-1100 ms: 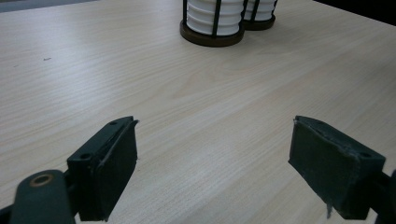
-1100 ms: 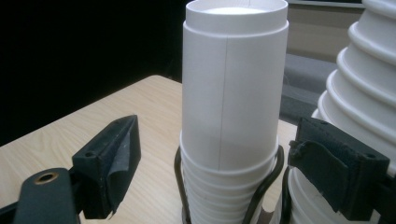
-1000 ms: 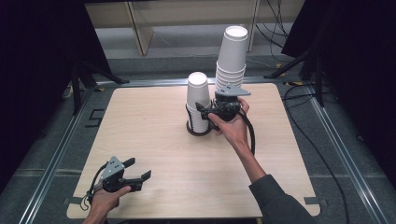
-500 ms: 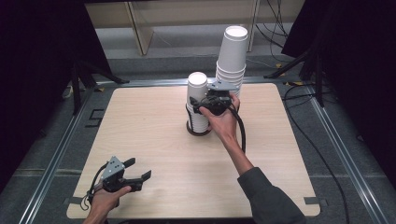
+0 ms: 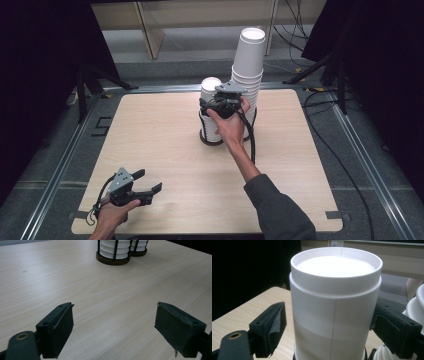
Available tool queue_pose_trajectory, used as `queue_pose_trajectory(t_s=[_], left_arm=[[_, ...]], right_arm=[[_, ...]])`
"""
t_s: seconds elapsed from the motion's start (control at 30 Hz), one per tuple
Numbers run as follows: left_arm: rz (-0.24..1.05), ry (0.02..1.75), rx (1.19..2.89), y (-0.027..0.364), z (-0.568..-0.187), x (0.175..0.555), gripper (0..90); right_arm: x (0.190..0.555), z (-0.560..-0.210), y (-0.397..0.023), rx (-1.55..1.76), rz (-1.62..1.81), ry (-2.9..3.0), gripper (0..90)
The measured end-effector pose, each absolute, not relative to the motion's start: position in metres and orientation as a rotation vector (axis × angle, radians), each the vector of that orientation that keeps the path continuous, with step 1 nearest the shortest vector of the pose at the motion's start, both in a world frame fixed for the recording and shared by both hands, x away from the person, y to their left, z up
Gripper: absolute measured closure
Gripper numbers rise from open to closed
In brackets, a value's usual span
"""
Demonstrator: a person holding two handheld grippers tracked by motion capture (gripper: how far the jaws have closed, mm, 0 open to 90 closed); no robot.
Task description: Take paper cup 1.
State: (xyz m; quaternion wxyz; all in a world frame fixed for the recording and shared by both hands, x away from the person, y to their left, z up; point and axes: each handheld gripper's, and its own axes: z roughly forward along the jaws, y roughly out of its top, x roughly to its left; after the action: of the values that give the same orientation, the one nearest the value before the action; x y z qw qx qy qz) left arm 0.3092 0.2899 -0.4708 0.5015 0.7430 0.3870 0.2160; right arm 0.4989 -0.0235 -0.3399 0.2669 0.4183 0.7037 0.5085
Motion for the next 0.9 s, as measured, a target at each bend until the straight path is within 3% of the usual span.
queue_pose_trajectory(t_s=[0.9], left_arm=[[0.519,0.905,1.784,0.29,-0.471,0.311,14.8]], right_arm=[[0.501,-0.338,-0.014,1.208,1.36,1.804,20.2]])
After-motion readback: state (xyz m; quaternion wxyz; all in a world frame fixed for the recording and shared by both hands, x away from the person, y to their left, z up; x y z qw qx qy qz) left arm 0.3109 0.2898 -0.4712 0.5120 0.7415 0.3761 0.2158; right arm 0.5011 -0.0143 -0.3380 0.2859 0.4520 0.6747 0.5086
